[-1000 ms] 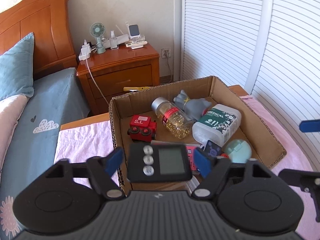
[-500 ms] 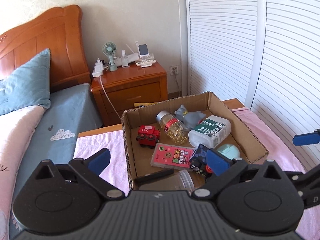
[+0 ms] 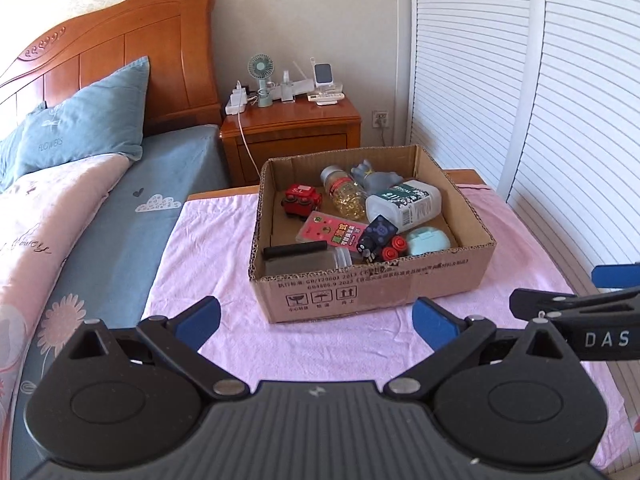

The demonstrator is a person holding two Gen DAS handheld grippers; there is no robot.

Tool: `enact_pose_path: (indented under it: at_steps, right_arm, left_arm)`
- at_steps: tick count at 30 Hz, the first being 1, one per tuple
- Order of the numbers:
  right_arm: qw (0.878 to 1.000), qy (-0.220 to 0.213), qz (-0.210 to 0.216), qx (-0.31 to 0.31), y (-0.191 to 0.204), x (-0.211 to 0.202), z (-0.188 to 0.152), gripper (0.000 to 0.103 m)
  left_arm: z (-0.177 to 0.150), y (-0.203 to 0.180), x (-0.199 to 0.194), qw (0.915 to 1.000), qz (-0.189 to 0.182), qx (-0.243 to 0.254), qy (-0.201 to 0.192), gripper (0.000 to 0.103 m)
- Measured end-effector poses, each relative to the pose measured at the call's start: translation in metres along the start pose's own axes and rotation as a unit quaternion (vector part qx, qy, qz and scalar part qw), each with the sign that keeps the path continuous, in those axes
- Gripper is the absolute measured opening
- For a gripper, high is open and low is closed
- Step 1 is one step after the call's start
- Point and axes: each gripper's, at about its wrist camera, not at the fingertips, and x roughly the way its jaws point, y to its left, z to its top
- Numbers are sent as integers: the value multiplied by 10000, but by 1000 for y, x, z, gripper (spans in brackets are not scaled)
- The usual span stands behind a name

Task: Organize rigid objects

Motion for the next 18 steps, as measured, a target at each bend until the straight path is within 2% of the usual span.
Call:
enact_pose_path:
  at_steps: [9,18]
  right_arm:
    - [9998,-12,-81,176,-3,-10,-8,103]
    - [9998,-72,-88,154,0,-14,-8,103]
  left_arm:
    - [-7,4,-7,9997,2,-244,50,102]
    - [-7,3,-11,9996,38,-288,40,102]
